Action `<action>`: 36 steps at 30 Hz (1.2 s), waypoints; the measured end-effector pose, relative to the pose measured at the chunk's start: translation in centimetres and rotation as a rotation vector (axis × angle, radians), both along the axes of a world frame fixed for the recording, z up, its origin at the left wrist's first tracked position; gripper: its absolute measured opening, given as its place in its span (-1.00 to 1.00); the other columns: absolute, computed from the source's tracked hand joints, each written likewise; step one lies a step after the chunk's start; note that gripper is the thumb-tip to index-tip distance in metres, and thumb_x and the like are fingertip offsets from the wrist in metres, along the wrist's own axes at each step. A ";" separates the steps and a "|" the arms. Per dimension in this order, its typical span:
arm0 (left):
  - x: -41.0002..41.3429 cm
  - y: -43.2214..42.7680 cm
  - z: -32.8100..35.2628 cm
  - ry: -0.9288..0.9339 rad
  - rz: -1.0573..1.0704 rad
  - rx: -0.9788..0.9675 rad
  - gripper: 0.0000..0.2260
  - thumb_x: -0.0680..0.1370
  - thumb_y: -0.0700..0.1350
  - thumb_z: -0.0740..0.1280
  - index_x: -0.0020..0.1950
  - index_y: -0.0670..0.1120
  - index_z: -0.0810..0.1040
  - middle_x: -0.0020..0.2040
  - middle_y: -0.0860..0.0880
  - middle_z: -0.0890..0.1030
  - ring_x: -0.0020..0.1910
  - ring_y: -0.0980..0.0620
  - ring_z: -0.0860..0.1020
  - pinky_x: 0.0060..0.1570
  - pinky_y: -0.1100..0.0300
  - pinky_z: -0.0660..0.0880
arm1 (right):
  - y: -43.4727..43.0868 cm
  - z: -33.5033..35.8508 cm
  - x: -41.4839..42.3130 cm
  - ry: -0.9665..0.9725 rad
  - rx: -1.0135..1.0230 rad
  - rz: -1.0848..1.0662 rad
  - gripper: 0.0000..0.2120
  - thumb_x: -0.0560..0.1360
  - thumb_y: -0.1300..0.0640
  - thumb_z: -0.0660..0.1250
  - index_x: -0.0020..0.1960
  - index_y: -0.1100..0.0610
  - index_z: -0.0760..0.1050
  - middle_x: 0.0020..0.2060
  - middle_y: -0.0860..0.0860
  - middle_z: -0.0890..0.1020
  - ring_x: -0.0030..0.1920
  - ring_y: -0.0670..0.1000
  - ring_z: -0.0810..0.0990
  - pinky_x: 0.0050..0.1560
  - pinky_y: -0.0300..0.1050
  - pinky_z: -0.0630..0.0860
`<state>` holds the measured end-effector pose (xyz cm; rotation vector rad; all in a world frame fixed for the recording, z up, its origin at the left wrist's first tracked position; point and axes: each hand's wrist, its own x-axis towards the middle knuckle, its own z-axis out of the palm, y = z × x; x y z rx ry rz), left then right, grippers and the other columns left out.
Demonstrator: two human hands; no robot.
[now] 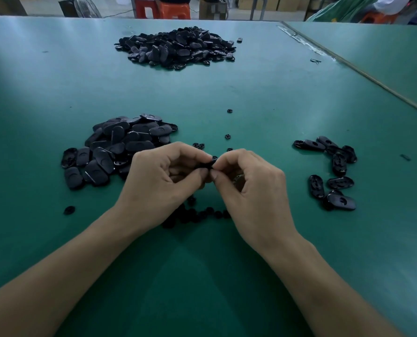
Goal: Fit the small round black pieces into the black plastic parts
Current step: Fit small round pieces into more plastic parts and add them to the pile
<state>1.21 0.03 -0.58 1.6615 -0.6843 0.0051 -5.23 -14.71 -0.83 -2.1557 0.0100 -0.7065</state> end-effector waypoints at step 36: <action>0.4 0.0 -0.3 -0.033 0.085 0.010 -0.82 0.45 -0.26 0.47 -0.06 0.01 0.64 -0.19 0.02 0.72 -0.25 0.03 0.71 -0.15 0.17 0.65 | -0.2 0.1 0.0 -0.010 0.037 0.012 -0.85 0.52 0.25 0.42 0.02 0.05 0.68 -0.20 -0.09 0.67 -0.18 -0.14 0.61 -0.12 -0.38 0.48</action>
